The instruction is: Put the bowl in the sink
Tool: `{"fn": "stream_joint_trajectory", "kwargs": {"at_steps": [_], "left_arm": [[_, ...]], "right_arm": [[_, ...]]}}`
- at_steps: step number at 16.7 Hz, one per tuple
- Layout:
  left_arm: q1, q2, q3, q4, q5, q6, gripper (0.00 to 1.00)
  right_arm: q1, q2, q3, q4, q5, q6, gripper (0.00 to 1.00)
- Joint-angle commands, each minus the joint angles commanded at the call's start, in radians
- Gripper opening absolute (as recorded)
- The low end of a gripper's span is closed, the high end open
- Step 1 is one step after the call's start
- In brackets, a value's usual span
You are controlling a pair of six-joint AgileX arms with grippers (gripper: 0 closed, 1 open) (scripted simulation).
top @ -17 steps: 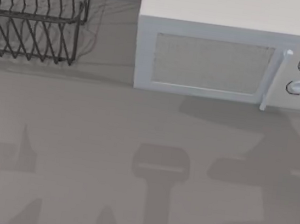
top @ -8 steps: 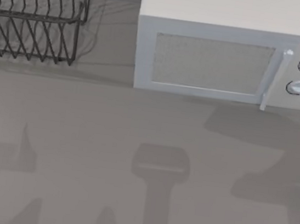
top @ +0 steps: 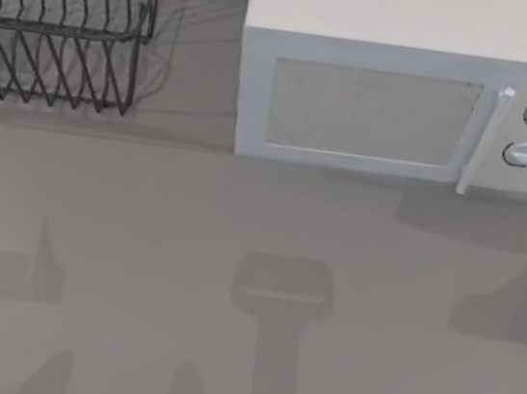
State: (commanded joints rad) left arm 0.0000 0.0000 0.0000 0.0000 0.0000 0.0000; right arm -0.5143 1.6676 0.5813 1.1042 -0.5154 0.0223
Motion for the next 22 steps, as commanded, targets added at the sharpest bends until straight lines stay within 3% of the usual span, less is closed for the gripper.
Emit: {"fn": "stream_joint_trajectory", "kwargs": {"at_steps": [10, 17, 22], "left_arm": [[0.0, 0.0, 0.0, 0.0, 0.0, 0.0, 1.0], [0.0, 0.0, 0.0, 0.0, 0.0, 0.0, 1.0], [0.0, 0.0, 0.0, 0.0, 0.0, 0.0, 1.0]], "right_arm": [[-0.019, 0.483, -0.077, 0.557, 0.025, 0.003, 0.0], [-0.014, 0.549, -0.092, 0.63, 0.023, -0.008, 0.0], [-0.014, 0.549, -0.092, 0.63, 0.023, -0.008, 0.38]]}}
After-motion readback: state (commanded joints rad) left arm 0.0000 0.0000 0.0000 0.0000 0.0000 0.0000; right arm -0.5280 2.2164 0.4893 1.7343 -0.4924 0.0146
